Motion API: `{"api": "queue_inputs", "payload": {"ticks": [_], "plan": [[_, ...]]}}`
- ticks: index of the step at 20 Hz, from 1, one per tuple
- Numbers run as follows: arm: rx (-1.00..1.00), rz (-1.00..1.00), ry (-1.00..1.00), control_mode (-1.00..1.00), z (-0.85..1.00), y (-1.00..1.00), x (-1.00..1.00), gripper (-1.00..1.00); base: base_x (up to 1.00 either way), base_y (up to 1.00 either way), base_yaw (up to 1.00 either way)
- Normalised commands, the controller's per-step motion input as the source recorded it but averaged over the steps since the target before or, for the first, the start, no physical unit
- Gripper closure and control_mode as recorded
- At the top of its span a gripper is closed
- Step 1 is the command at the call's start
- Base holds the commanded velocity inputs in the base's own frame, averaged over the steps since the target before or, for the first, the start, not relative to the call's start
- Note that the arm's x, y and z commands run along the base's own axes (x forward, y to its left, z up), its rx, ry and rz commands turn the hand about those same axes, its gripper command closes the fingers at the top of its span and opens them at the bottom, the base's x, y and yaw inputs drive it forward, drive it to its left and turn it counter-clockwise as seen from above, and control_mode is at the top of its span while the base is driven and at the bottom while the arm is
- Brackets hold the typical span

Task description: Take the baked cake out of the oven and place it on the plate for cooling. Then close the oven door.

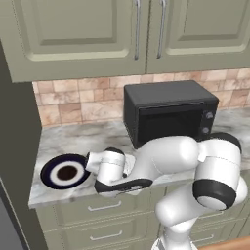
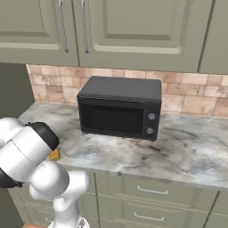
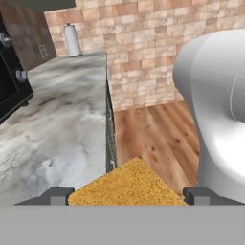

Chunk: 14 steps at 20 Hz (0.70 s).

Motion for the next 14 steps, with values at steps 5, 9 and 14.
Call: {"api": "queue_inputs", "payload": {"ticks": [5,9,14], "plan": [[0.00,0.00,0.00,1.00,0.00,0.00,0.00,1.00,0.36,0.27,-0.15],[0.00,0.00,0.00,1.00,0.00,0.00,0.00,1.00,0.24,0.28,-0.09],[0.12,0.04,0.04,-1.00,-0.03,0.19,0.16,1.00,0.17,0.25,-0.01]]}}
